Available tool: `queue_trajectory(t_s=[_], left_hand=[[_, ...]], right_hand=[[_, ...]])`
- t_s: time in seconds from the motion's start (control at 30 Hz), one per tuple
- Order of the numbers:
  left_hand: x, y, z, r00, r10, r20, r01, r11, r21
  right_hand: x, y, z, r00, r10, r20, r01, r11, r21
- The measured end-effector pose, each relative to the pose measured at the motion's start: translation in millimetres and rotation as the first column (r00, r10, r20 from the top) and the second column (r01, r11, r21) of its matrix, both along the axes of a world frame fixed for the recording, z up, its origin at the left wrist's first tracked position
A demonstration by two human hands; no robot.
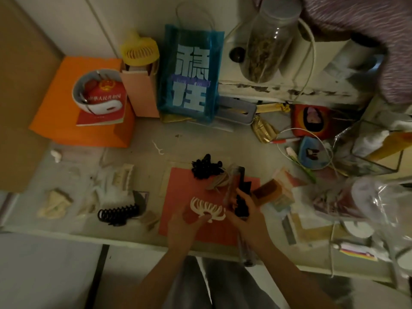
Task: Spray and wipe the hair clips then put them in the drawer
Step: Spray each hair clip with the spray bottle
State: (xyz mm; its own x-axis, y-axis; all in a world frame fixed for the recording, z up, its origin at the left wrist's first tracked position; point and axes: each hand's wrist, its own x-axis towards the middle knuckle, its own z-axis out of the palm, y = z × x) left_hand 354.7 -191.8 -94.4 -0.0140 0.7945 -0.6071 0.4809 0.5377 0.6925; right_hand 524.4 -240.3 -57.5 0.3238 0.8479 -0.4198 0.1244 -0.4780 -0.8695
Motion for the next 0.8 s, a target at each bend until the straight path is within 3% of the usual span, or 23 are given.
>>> queue_trajectory(t_s=[0.23, 0.4, 0.67, 0.8], left_hand=[[7, -6, -16, 0.998, -0.064, -0.017, 0.065, 0.996, 0.066], [16, -5, -36, 0.992, -0.119, -0.031, 0.119, 0.993, -0.005], [16, -5, -45, 0.998, -0.057, -0.022, 0.058, 0.997, 0.050], [14, -4, -50, 0.993, -0.106, -0.049, 0.107, 0.994, 0.019]], right_hand=[[9, -3, -11, 1.000, -0.019, 0.019, 0.020, 0.999, -0.044], [13, -6, -18, 0.999, -0.043, 0.018, 0.043, 0.998, -0.038], [10, -17, -21, 0.995, -0.100, 0.006, 0.100, 0.995, -0.018], [6, -24, -24, 0.993, -0.113, 0.011, 0.114, 0.993, -0.017]])
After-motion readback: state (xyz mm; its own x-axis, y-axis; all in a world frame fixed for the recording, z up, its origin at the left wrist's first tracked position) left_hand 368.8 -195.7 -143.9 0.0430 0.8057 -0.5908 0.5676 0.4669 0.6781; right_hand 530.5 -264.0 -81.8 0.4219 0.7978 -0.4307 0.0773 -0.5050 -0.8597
